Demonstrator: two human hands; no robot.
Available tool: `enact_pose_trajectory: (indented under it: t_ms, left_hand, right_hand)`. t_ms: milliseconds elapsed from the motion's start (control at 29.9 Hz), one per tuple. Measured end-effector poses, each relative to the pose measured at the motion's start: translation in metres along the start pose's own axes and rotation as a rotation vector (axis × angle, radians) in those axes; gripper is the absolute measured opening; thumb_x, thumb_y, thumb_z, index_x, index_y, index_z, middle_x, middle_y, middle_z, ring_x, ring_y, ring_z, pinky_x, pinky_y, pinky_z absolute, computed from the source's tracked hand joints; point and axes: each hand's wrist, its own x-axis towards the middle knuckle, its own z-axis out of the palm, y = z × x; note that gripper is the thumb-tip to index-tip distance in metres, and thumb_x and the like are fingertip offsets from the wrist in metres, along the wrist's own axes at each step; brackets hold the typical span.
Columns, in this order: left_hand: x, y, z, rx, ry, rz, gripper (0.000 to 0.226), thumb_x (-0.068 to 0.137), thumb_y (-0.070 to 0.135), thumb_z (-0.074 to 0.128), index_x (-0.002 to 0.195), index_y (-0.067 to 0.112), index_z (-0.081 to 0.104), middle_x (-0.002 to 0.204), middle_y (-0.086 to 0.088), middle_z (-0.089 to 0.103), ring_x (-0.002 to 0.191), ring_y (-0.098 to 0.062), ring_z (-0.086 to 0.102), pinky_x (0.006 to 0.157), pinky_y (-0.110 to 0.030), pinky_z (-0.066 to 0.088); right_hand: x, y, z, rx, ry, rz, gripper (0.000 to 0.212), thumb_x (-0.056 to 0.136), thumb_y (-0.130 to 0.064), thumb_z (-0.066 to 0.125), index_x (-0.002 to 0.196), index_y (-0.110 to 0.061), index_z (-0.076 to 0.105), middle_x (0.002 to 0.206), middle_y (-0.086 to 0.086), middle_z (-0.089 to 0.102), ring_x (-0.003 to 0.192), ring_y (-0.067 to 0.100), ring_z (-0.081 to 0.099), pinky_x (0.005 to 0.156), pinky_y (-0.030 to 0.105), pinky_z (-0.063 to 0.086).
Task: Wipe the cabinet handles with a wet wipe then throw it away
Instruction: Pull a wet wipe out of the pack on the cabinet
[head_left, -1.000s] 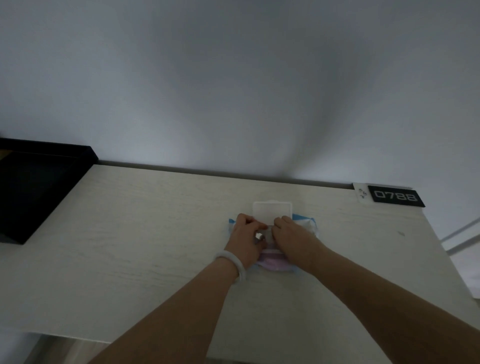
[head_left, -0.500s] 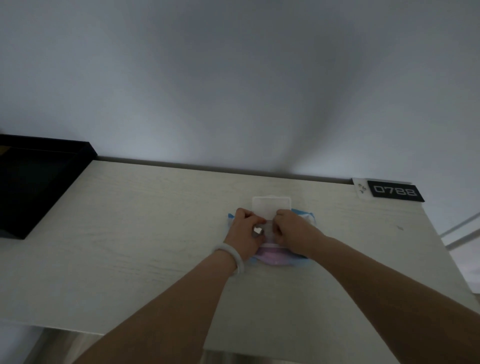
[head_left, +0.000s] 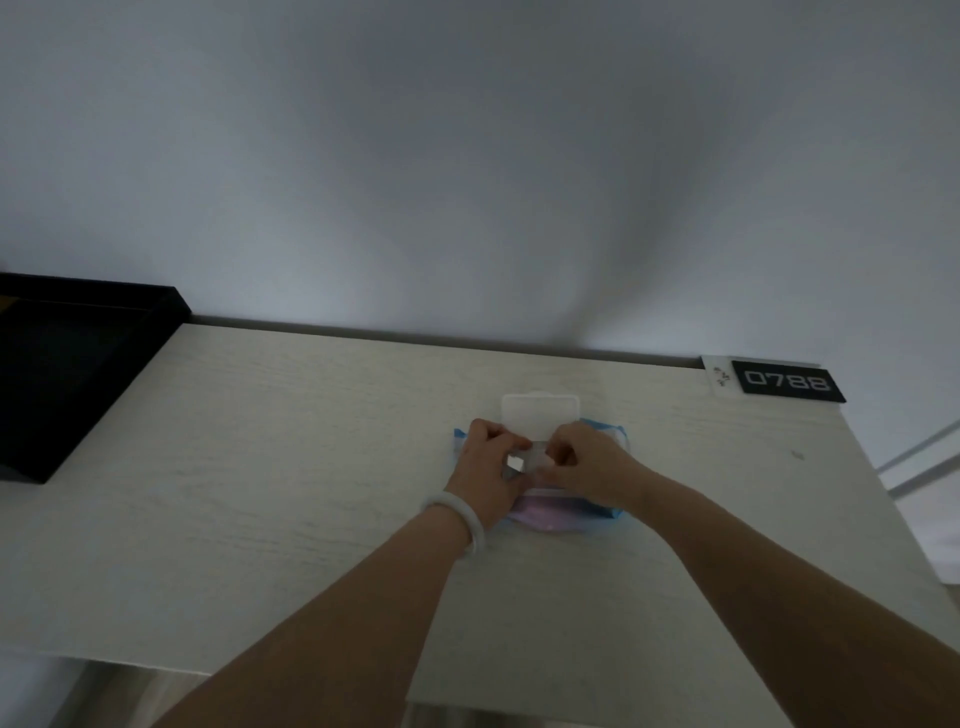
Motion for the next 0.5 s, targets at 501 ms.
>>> enact_pose_trajectory:
  t_ms: [501]
  left_hand:
    - [0.001,0.000,0.001,0.003,-0.017,-0.021,0.045,0.078,0.002,0.067,0.121,0.013,0.055,0.118,-0.006,0.040,0.100,-0.020,0.049,0.092,-0.022,0.047]
  right_hand:
    - [-0.040,-0.011,-0.046,1.119,0.665,0.161,0.010,0.092,-0.013,0.059,0.082,-0.012,0.060,0.080,0.004,0.065,0.078,0.021,0.061,0.076,0.037,0.054]
